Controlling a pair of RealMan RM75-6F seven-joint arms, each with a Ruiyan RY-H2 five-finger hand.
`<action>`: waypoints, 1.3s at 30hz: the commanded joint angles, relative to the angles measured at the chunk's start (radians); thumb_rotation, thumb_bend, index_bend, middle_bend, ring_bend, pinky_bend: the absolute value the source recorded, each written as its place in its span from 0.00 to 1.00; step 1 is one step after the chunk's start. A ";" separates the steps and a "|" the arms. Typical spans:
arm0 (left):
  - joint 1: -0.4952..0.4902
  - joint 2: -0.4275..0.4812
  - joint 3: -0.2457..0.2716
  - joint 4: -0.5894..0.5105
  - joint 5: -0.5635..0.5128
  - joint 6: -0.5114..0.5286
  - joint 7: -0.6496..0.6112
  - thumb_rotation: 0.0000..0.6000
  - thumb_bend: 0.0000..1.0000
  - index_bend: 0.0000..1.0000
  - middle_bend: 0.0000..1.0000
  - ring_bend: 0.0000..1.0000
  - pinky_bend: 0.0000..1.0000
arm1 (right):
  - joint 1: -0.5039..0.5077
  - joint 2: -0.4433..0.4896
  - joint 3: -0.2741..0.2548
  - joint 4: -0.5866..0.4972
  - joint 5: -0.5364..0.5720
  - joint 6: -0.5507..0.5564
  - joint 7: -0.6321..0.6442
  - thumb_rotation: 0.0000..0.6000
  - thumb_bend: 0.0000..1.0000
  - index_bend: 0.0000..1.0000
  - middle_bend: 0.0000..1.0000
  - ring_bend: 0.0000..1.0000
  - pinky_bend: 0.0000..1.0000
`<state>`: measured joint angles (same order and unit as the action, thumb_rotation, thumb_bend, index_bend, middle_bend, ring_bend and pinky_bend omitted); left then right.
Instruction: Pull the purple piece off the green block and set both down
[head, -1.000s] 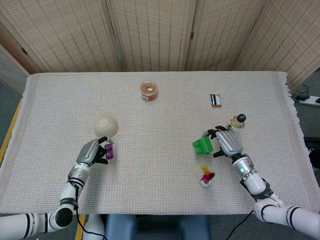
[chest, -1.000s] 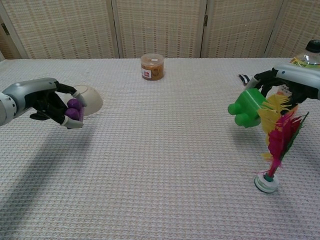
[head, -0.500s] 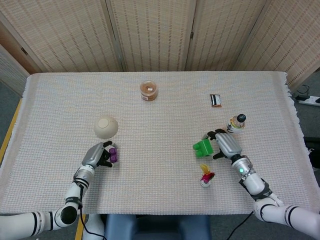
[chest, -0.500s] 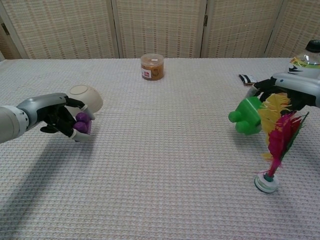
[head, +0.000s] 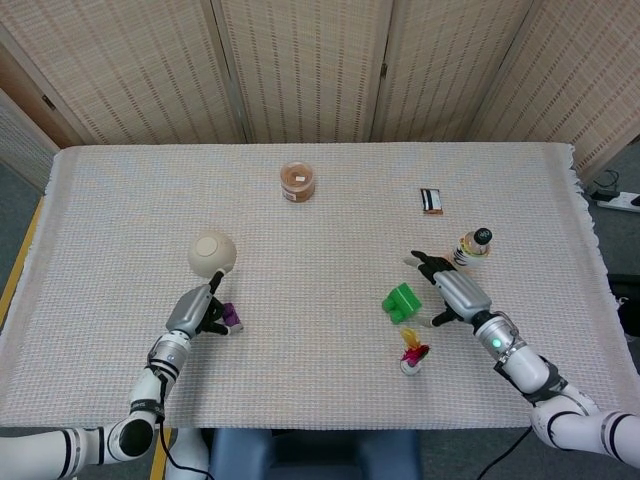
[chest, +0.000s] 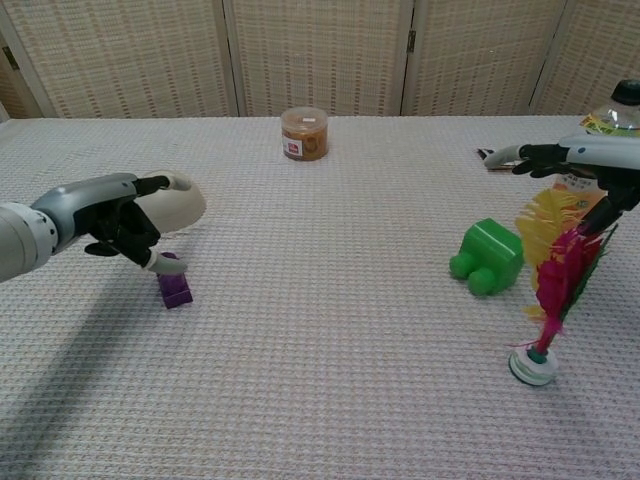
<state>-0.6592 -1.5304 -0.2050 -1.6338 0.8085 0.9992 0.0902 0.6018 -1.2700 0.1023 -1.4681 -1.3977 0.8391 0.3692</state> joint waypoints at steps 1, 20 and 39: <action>0.022 0.028 0.029 -0.051 0.103 0.081 0.054 1.00 0.22 0.00 0.99 0.90 1.00 | -0.014 0.043 -0.006 -0.055 -0.041 0.045 0.016 1.00 0.24 0.00 0.00 0.00 0.00; 0.195 0.220 0.188 -0.251 0.423 0.450 0.437 1.00 0.22 0.04 0.15 0.07 0.11 | -0.242 0.296 -0.057 -0.347 -0.201 0.467 -0.247 1.00 0.24 0.00 0.00 0.00 0.00; 0.503 0.199 0.350 0.153 0.754 0.737 0.148 1.00 0.22 0.13 0.15 0.02 0.05 | -0.580 0.116 -0.142 -0.136 -0.167 0.802 -0.423 1.00 0.24 0.00 0.00 0.00 0.00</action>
<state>-0.1669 -1.3442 0.1310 -1.4850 1.5525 1.7502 0.2432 0.0218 -1.1518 -0.0433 -1.6218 -1.5571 1.6437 -0.0764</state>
